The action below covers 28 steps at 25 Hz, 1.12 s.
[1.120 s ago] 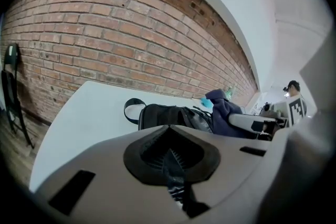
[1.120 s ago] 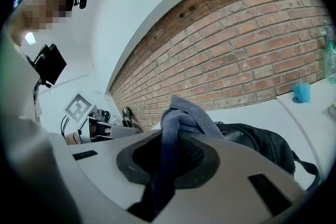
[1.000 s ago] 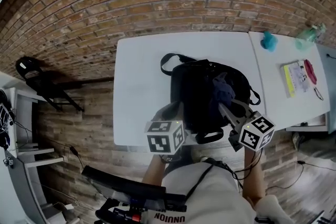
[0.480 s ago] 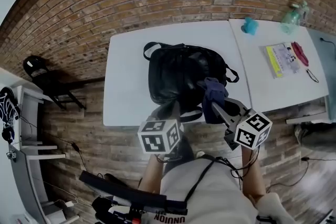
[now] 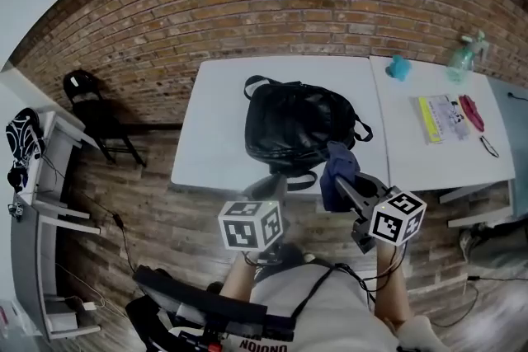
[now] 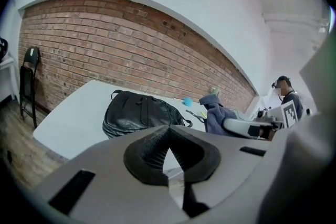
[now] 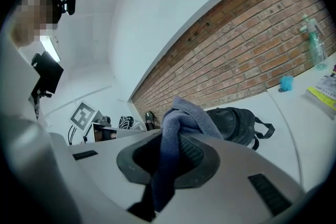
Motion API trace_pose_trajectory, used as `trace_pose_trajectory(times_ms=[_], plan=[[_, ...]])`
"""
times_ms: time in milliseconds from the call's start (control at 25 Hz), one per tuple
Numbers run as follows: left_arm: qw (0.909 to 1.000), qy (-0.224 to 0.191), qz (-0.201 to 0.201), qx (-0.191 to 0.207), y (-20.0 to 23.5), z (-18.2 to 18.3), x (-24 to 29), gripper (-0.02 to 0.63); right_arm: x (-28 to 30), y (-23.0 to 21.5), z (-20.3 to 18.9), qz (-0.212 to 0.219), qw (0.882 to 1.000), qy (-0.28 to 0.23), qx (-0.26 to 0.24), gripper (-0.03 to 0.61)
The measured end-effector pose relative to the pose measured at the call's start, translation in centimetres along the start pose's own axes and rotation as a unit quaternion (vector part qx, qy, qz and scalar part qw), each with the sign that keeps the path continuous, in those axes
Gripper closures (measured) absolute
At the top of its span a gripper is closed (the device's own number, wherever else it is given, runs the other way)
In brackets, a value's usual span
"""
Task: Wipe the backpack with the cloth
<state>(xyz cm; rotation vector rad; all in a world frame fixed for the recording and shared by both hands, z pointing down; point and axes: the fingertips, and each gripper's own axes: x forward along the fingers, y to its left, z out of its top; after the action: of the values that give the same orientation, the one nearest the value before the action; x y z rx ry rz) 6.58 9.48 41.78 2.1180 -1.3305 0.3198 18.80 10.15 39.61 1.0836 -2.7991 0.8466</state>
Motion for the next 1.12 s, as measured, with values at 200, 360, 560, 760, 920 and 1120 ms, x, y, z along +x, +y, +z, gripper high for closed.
trace_pose_trajectory(times_ms=[200,360,560,760,920,1120], plan=[[1.0,0.0,-0.01,0.002,-0.4,1.2,-1.2,0.609,0.0,1.6,0.9,-0.01,1.0,0.002,0.012,0.54],[0.9993,-0.007,-0.036,0.001,-1.3,1.6,-2.2,0.609,-0.3,3.5,1.9,0.0,1.0,-0.013,0.016,0.54],[0.9966,-0.018,-0.078,-0.016,-2.1,1.5,-3.7,0.609,-1.1,5.9,2.1,0.011,1.0,-0.014,0.008,0.54],[0.9956,-0.013,-0.089,-0.024,-2.2,0.8,-4.5,0.609,-1.7,6.2,1.7,0.004,1.0,-0.011,0.015,0.54],[0.9952,-0.006,-0.095,-0.024,-2.2,0.2,-4.9,0.609,-1.2,6.5,1.1,0.008,1.0,-0.005,0.021,0.54],[0.9952,-0.007,-0.095,-0.024,-2.0,0.2,-5.2,0.609,-0.7,6.9,0.8,0.011,1.0,-0.001,0.015,0.54]])
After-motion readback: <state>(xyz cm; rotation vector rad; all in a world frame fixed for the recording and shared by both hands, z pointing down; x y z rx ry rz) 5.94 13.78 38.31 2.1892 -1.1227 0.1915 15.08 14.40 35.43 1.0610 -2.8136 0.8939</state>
